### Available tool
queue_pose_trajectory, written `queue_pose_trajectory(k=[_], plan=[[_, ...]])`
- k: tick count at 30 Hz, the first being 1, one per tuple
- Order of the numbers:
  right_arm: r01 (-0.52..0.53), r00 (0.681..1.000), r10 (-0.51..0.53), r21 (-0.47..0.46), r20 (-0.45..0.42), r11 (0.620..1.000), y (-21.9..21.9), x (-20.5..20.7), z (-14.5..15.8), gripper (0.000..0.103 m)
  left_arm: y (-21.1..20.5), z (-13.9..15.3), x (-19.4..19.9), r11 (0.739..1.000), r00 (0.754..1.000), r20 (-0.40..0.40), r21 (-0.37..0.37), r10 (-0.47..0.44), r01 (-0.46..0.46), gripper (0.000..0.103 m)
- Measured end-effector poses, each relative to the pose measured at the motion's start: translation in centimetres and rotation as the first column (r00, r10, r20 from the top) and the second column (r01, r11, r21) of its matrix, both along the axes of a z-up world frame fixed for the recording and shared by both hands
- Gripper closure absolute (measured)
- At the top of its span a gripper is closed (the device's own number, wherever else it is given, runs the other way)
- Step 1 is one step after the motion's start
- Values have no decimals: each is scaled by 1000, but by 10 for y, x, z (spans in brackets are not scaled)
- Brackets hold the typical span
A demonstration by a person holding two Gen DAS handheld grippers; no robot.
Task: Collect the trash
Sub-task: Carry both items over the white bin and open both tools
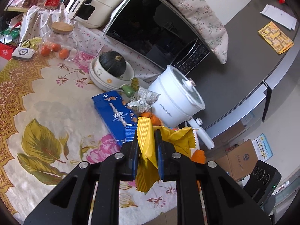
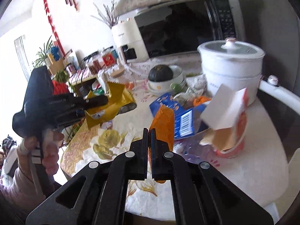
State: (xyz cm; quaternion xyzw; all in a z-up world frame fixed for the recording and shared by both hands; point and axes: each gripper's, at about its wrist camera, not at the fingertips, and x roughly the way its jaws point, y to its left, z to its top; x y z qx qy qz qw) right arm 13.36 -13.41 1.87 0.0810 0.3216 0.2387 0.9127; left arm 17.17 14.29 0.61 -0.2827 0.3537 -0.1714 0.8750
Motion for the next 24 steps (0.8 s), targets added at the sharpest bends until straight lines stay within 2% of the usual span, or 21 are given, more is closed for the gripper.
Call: queue_pose_trajectory(k=[6, 13, 17, 24], plan=[[153, 987, -153, -8, 47, 988, -61, -16, 19, 102, -39, 19, -4, 998, 996, 72, -32, -54, 56, 87], [322, 944, -321, 0, 70, 947, -137, -42, 31, 102, -114, 32, -5, 986, 982, 106, -28, -158, 162, 87], [407, 911, -405, -7, 75, 913, -178, -57, 31, 102, -164, 37, -10, 973, 965, 128, -4, -228, 230, 87], [569, 822, -569, -34, 26, 821, -255, -69, 12, 101, -243, 43, -24, 940, 929, 151, 22, -339, 340, 85]])
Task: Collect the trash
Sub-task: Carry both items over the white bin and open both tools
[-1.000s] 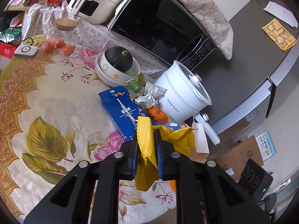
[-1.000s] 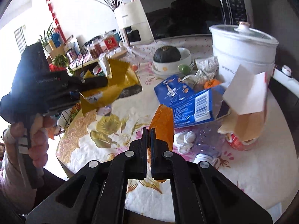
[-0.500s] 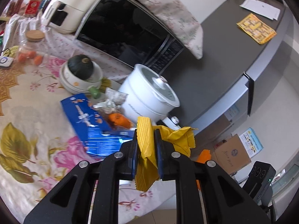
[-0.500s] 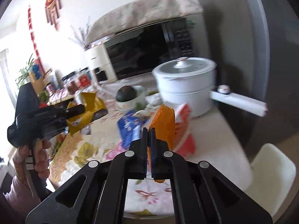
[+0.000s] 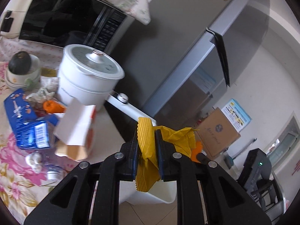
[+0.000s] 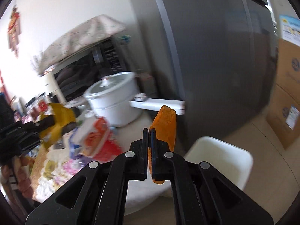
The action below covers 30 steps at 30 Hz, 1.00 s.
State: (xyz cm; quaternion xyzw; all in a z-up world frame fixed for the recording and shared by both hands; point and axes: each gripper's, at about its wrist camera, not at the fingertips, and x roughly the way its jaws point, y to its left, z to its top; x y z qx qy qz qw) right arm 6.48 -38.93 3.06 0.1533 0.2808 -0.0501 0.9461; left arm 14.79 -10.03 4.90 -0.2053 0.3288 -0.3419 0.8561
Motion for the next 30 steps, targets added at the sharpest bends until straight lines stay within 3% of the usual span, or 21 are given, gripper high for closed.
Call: queue_pose_trajectory(k=[5, 8, 11, 15, 18, 19, 23, 28, 30], plan=[[163, 980, -155, 59, -124, 985, -58, 11, -35, 101, -51, 0, -7, 997, 997, 12, 35, -71, 71, 85], [246, 950, -222, 88, -222, 965, -85, 20, -62, 100, -83, -8, -10, 992, 994, 5, 66, -107, 107, 85], [319, 914, -287, 71, -288, 945, -103, 21, -76, 93, -116, -19, -10, 984, 989, -13, 101, -145, 145, 85], [424, 871, -406, 6, -275, 906, -119, 4, -70, 45, -156, -35, -11, 971, 984, -24, 160, -176, 178, 85], [497, 828, -496, -70, -262, 865, -127, -8, -64, 33, -184, -45, -13, 960, 981, -21, 199, -195, 195, 84], [522, 811, -526, -88, -257, 848, -130, -12, -63, 24, -195, -50, -12, 956, 979, -23, 212, -202, 202, 84], [627, 728, -646, -161, -228, 762, -143, -33, -60, 15, -222, -60, -10, 946, 977, -25, 246, -212, 212, 84], [688, 667, -716, -196, -208, 698, -158, -44, -61, 9, -254, -73, -1, 936, 974, -59, 268, -221, 229, 79], [703, 650, -733, -207, -199, 680, -159, -46, -61, 8, -265, -79, 2, 930, 974, -69, 290, -216, 227, 65]])
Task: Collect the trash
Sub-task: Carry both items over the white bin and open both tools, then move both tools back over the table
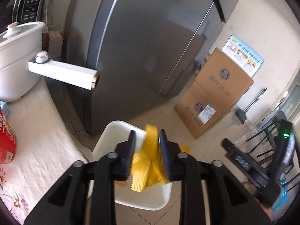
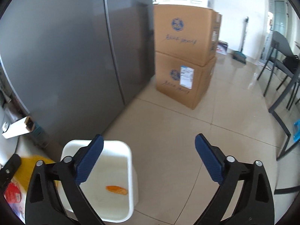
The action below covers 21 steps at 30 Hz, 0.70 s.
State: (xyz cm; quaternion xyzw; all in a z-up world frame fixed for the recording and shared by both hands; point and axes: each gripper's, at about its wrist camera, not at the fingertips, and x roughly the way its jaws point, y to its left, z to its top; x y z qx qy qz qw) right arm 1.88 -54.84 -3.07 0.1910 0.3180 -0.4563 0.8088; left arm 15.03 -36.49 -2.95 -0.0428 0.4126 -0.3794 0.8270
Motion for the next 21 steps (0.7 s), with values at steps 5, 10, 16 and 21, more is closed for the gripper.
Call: queue_pose_trajectory(k=[5, 10, 16, 21], plan=[[6, 1000, -6, -14, 8, 1000, 2, -9, 1, 7, -1, 0, -4, 999, 998, 45, 34, 38, -40, 44], [-47, 998, 48, -49, 33, 998, 21, -9, 12, 7, 21, 15, -16, 991, 979, 177, 63, 104, -117, 40], [-140, 986, 148, -101, 78, 985, 58, -3, 26, 7, 62, 32, -26, 974, 945, 264, 59, 195, -217, 29], [-208, 968, 225, -138, 116, 968, 93, 2, 38, 7, 95, 40, -27, 959, 925, 292, 72, 244, -275, 26]])
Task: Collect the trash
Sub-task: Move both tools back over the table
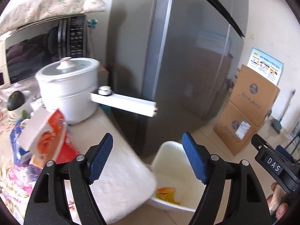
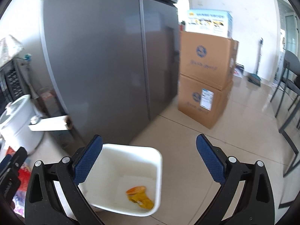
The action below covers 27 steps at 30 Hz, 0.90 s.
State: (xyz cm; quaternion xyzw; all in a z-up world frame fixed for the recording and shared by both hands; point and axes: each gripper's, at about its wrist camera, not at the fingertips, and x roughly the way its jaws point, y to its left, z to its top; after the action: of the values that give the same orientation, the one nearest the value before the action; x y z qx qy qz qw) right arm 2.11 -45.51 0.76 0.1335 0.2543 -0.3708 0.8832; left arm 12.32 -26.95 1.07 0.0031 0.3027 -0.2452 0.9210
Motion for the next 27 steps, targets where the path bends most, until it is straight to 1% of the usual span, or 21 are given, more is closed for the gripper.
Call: queue_pose_trajectory(k=[2, 10, 17, 19, 20, 23, 27], plan=[[-25, 1000, 25, -9, 9, 1000, 14, 4, 5, 7, 16, 2, 1, 1000, 1000, 3, -2, 27, -27, 24], [-148, 988, 148, -3, 35, 989, 67, 21, 11, 7, 73, 6, 5, 995, 995, 6, -2, 99, -99, 23], [-268, 963, 269, -47, 19, 962, 117, 39, 13, 7, 129, 7, 8, 984, 984, -6, -14, 177, -177, 23], [-298, 954, 299, -56, 14, 953, 129, 43, 13, 7, 144, 8, 7, 981, 981, -4, -16, 192, -192, 19], [-309, 951, 310, -60, 13, 949, 133, 45, 12, 7, 151, 8, 7, 979, 979, -3, -20, 202, -202, 15], [-355, 935, 356, -67, 4, 933, 153, 55, 11, 7, 176, 6, 8, 972, 972, -8, -30, 234, -234, 14], [-402, 915, 403, -62, -5, 913, 174, 67, 7, 7, 208, -1, 18, 959, 959, -41, -32, 280, -282, 14]])
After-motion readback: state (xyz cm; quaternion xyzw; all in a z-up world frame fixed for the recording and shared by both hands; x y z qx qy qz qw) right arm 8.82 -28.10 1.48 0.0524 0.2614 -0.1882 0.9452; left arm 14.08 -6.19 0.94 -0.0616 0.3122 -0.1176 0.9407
